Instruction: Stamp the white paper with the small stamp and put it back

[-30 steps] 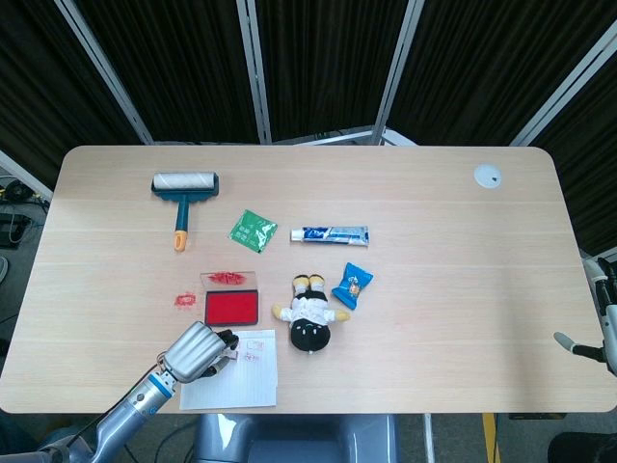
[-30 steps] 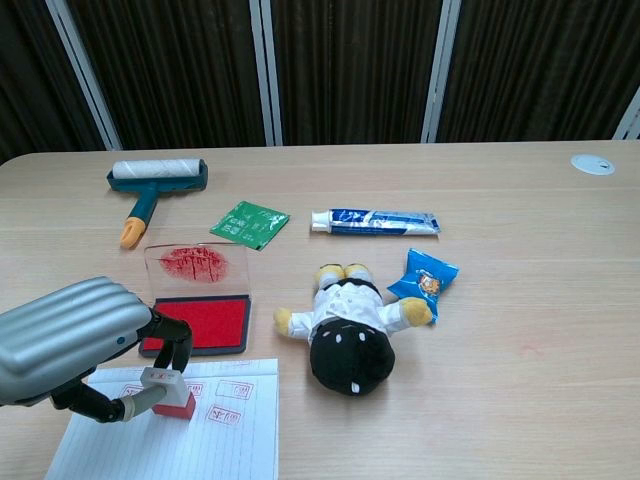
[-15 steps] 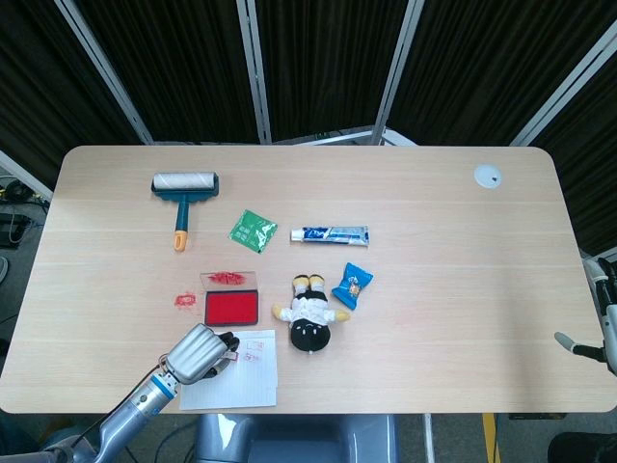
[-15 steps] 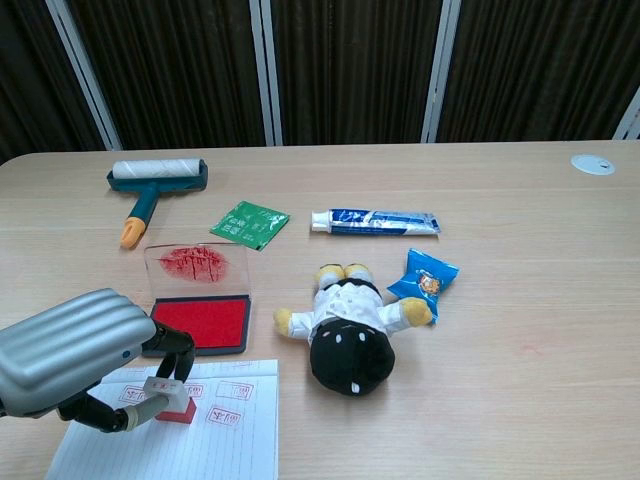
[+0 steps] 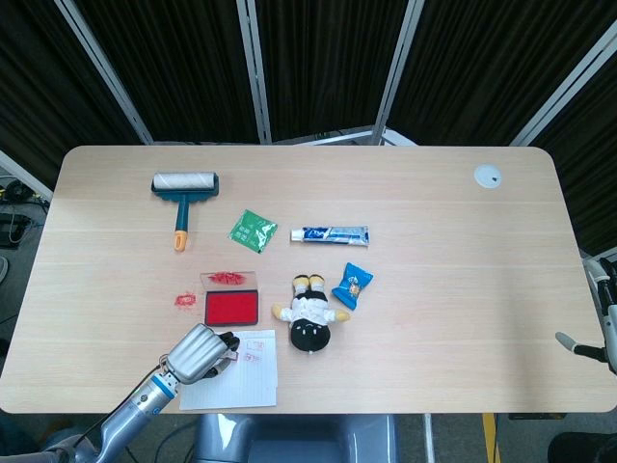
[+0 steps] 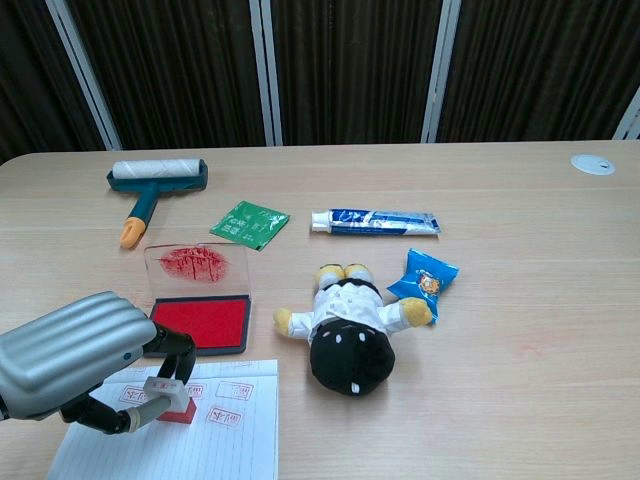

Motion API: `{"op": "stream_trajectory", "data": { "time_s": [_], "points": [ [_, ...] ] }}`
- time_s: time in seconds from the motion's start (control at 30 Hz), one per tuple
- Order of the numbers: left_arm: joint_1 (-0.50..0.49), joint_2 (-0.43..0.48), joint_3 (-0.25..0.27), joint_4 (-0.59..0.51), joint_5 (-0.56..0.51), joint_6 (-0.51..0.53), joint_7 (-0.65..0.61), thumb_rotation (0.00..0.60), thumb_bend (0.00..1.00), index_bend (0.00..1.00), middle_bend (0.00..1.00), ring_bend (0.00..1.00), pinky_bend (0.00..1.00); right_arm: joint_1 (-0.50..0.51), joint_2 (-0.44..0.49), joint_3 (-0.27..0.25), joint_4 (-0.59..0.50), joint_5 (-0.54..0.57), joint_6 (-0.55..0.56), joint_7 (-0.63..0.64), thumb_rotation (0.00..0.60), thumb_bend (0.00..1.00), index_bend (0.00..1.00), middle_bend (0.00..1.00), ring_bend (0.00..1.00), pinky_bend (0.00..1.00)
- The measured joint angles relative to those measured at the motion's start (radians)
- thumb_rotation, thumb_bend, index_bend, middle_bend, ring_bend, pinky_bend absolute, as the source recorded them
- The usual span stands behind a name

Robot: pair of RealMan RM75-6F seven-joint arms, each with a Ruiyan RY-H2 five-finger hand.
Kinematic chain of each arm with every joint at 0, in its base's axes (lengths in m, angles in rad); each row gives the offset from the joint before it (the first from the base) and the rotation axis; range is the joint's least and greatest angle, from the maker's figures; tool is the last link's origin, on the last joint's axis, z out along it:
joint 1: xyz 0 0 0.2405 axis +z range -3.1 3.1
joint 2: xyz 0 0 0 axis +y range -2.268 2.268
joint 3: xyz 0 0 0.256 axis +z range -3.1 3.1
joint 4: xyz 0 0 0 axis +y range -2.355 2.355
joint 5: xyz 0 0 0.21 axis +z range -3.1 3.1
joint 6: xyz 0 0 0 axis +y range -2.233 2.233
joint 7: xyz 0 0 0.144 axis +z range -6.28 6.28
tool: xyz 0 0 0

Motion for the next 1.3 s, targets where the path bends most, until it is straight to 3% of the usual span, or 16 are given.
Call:
{"op": "stream_trajectory", "data": {
  "time_s": [0.7, 1.3],
  "points": [
    [0.003, -0.013, -0.003, 0.026, -0.001, 0.008, -0.022, 0.600, 0.43, 0.58, 0.57, 0.87, 0.84, 0.001, -0.002, 0.001, 0.002, 0.004, -0.005, -0.002, 0.600, 0.00, 0.00, 0.00, 0.00, 0.00],
    [0.071, 0.088, -0.007, -0.134, 0.016, 0.163, -0.023, 0.600, 0.43, 0.59, 0.57, 0.87, 0.84, -0.003, 0.006, -0.001, -0.006, -0.005, 0.004, 0.009, 0.600, 0.00, 0.00, 0.00, 0.00, 0.00]
  ]
}}
